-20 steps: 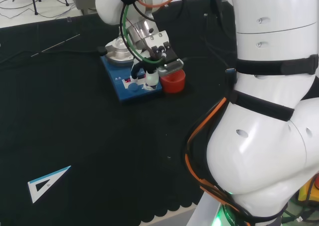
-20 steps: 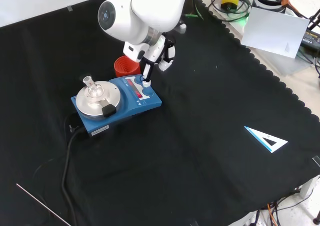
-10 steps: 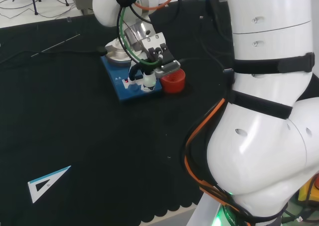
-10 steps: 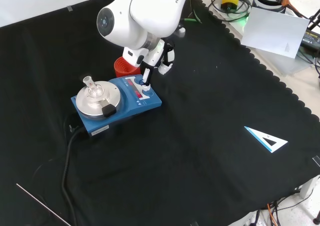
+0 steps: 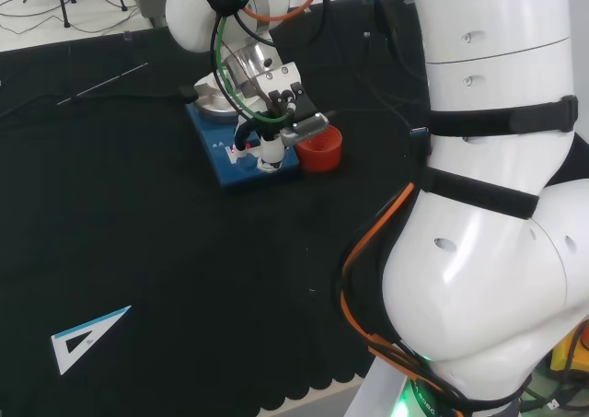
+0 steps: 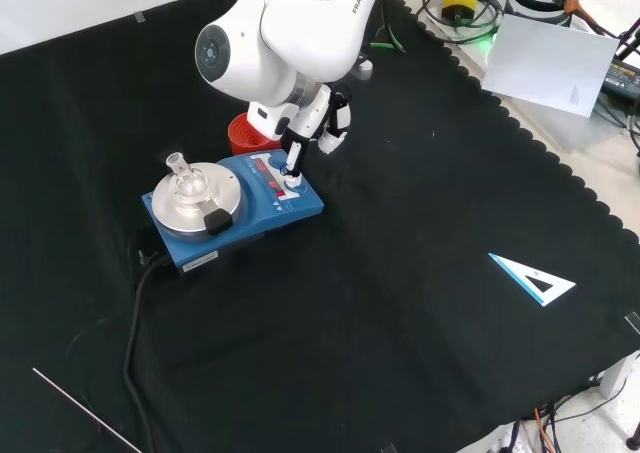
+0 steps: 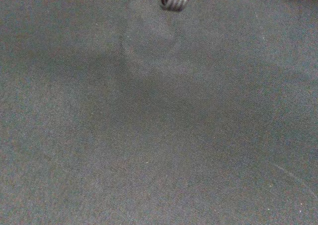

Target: Turn on the heater.

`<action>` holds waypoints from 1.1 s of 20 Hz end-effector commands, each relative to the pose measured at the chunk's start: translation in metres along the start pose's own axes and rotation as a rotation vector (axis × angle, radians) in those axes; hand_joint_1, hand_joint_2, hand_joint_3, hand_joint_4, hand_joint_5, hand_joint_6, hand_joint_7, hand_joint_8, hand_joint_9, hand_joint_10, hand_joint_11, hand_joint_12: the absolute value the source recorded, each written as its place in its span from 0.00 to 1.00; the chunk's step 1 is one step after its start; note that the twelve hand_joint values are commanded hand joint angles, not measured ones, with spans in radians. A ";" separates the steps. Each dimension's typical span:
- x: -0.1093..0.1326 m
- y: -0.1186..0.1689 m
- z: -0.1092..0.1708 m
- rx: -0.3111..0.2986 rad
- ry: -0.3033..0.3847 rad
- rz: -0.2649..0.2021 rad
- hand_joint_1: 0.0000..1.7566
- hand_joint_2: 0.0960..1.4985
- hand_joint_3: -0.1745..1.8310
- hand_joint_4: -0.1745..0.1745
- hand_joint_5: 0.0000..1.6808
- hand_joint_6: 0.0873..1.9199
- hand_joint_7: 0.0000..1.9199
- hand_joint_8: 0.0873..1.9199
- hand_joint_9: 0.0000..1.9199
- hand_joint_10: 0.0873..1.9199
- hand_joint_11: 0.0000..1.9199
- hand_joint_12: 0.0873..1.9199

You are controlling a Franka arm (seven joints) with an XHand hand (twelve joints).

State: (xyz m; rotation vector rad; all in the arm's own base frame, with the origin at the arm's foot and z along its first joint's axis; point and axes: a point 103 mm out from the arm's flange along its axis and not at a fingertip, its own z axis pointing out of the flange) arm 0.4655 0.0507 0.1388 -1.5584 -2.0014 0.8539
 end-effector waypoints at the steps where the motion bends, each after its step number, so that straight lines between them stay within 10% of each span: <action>1: -0.001 0.000 0.001 0.000 0.003 0.002 0.78 0.53 0.51 0.43 0.18 0.13 0.95 0.91 1.00 0.87 1.00 0.88; 22: -0.032 -0.043 -0.039 -0.122 0.065 -0.020 0.78 0.53 0.52 0.43 0.20 0.14 0.95 0.91 1.00 0.87 1.00 0.87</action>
